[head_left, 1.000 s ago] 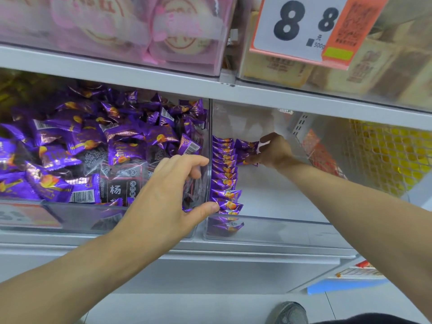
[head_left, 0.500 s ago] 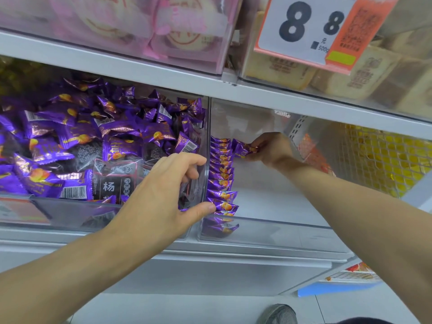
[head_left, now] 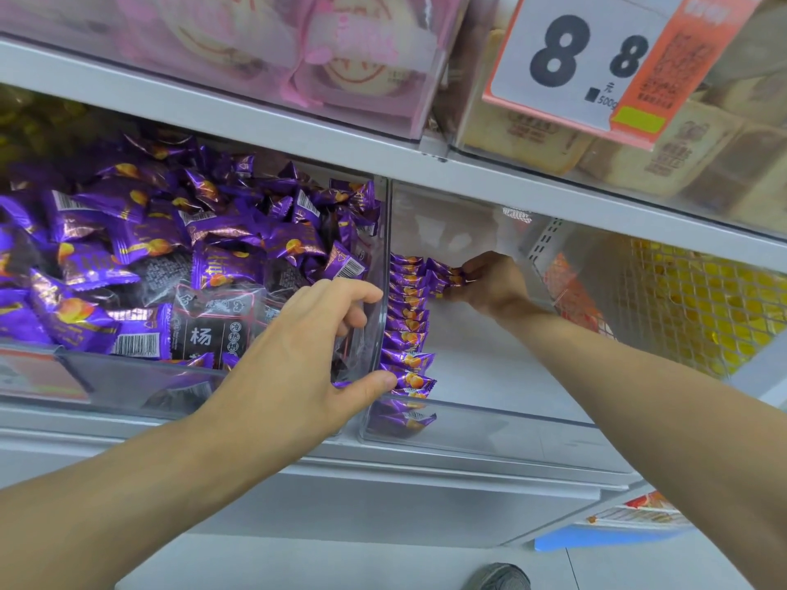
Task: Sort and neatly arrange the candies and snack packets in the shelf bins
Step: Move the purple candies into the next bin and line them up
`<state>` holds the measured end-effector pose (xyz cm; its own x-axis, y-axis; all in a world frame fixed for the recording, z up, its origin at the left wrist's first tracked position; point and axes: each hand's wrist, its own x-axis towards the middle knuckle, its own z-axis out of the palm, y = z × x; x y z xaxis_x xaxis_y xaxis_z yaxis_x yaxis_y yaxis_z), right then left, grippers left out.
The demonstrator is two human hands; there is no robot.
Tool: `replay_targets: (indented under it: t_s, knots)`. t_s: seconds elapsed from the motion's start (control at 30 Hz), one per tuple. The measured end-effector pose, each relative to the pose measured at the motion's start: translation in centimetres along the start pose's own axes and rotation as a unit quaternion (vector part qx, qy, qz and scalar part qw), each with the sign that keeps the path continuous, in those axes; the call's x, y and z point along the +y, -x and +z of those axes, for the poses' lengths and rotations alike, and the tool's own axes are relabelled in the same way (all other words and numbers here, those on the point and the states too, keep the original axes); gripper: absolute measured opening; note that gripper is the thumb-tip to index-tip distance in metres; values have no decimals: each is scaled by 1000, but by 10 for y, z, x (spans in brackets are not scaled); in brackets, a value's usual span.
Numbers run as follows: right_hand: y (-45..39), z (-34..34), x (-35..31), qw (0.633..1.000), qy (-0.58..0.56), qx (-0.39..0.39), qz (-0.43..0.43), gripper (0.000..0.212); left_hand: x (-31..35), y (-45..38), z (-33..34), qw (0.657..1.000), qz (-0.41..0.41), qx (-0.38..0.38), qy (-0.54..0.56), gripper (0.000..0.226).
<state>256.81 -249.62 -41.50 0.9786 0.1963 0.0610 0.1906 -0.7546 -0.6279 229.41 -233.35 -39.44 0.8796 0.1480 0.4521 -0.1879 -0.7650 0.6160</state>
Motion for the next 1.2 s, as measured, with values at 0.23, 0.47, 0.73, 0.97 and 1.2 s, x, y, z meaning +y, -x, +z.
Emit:
replay_targets:
  t_s: [0.23,0.47,0.73,0.97,1.2]
  knots:
    - [2,2,-2,1000,-1,-1,-6,55,-2,0,1,1000,8,8,2,62]
    - [3,-15,-5,999,-37,30,-1,48,-1,0,0,1000,9,1,7,62]
    - [103,-41,-77,966,-193,-25,-173,21,0,-15,-48,993,-6,106,-46,25]
    - [143,-18,-160,889,36,-58,-454,17,-49,-16,-88,965,-154,56,-206,57]
    - [103,29,-186,882,239,-107,-390,40,-62,-13,-90,970,-137,4,-200,57]
